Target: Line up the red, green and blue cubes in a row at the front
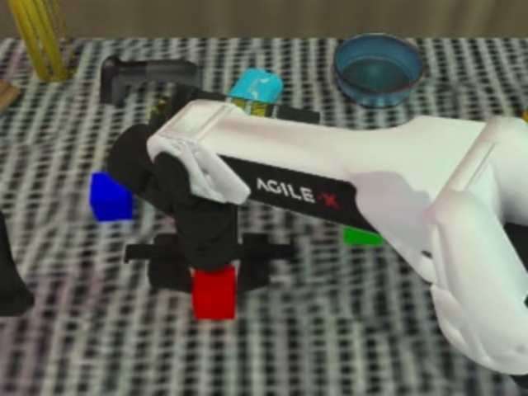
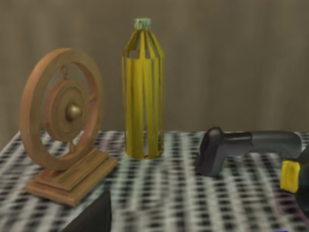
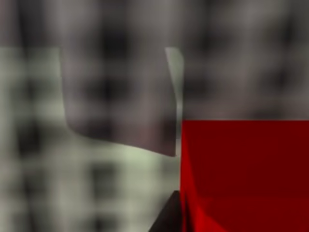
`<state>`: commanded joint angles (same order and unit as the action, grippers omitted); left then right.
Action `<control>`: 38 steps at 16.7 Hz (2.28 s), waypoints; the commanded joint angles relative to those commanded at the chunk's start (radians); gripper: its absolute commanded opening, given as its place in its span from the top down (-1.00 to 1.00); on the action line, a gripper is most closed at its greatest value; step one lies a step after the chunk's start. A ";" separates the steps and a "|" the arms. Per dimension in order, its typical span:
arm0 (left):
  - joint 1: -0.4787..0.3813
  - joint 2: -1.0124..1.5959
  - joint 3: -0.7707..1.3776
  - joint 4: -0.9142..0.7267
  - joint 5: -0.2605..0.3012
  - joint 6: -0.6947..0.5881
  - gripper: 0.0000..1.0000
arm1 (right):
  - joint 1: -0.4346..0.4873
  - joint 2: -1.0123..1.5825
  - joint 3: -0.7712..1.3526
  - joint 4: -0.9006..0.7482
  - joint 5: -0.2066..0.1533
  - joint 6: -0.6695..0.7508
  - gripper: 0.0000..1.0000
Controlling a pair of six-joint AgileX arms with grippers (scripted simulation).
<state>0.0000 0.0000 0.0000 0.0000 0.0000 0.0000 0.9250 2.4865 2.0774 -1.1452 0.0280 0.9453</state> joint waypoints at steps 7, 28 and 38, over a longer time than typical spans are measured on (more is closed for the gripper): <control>0.000 0.000 0.000 0.000 0.000 0.000 -1.00 | 0.000 0.000 0.000 0.000 0.000 0.000 -1.00; 0.000 0.000 0.000 0.000 0.000 0.000 -1.00 | -0.011 -0.029 0.218 -0.248 -0.001 -0.013 -1.00; 0.000 0.000 0.000 0.000 0.000 0.000 -1.00 | -0.404 -0.218 -0.156 -0.082 -0.023 -0.343 -1.00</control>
<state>0.0000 0.0000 0.0000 0.0000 0.0000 0.0000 0.5214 2.2681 1.9213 -1.2268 0.0050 0.6018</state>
